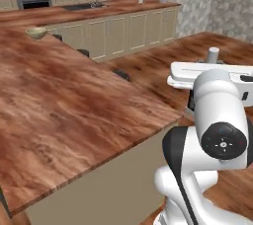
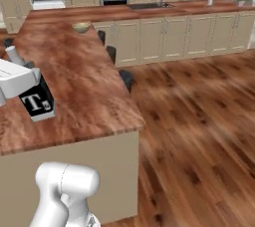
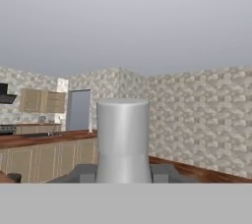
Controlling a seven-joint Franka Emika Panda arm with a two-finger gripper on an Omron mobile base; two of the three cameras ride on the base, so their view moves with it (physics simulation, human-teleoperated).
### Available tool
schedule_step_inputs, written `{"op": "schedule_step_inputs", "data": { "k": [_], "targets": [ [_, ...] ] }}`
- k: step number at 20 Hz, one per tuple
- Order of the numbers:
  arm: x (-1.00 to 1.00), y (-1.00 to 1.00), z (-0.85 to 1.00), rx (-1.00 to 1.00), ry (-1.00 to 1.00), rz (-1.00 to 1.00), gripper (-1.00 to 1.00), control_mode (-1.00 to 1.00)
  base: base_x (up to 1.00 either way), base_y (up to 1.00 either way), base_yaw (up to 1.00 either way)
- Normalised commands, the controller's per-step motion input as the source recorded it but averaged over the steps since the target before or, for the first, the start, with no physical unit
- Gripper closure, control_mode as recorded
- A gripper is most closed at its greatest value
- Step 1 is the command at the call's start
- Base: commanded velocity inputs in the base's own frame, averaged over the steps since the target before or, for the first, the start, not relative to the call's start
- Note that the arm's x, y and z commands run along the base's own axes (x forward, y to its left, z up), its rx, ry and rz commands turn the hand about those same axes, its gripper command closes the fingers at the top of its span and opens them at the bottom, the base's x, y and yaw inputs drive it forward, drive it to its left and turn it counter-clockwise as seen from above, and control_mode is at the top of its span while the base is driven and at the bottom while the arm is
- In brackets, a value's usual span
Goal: There is a bowl on the dining counter. Grab a lemon wedge from the fridge and place it in the bowl. Then get the liquor bottle and glass cup from the cabinet and place them next to the bowl.
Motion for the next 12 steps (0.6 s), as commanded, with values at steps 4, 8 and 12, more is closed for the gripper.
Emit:
{"op": "schedule_step_inputs", "data": {
  "k": [4,8,12],
  "targets": [
    [0.0,0.0,0.0,0.0,0.0,0.0,1.0,1.0,0.28,-1.0,0.28],
    [0.0,0.0,0.0,0.0,0.0,0.0,1.0,1.0,0.29,-1.0,0.28],
    [0.0,0.0,0.0,0.0,0.0,0.0,1.0,1.0,0.3,-1.0,0.28]
  ]
}}
